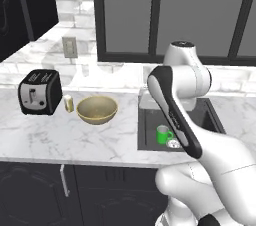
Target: Pick the mug and place it in the sink. Pick the bowl and place it in the open cabinet and then close the cabinet.
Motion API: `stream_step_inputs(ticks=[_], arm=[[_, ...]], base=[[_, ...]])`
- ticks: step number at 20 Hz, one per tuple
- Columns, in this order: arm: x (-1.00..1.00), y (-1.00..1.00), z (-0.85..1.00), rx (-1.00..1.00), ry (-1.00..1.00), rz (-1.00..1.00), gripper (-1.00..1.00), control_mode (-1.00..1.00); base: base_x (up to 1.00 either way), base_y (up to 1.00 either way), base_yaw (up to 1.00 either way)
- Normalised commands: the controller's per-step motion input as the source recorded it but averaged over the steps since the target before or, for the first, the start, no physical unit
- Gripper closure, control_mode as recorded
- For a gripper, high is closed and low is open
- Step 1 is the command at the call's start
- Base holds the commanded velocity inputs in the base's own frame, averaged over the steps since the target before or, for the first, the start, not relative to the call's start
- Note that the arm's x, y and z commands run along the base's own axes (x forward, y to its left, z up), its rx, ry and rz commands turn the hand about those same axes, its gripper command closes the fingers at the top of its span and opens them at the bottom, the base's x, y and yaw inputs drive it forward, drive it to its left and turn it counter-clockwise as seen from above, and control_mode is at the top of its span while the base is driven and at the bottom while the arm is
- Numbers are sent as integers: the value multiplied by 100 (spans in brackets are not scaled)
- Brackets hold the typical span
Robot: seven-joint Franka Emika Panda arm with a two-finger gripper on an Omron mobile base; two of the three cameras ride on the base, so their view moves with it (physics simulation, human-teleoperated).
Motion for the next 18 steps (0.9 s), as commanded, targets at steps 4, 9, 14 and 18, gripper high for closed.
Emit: stream_step_inputs(ticks=[4, 9, 14, 18], arm=[[21, 52, 0, 8, 6, 14, -100, -100], [26, 74, 0, 4, 7, 13, -100, -100], [20, 22, 2, 1, 1, 7, -100, 100], [0, 0, 0, 0, 0, 0, -100, 100]], base=[[0, 0, 0], [0, 0, 0], [16, 0, 4], [35, 0, 11]])
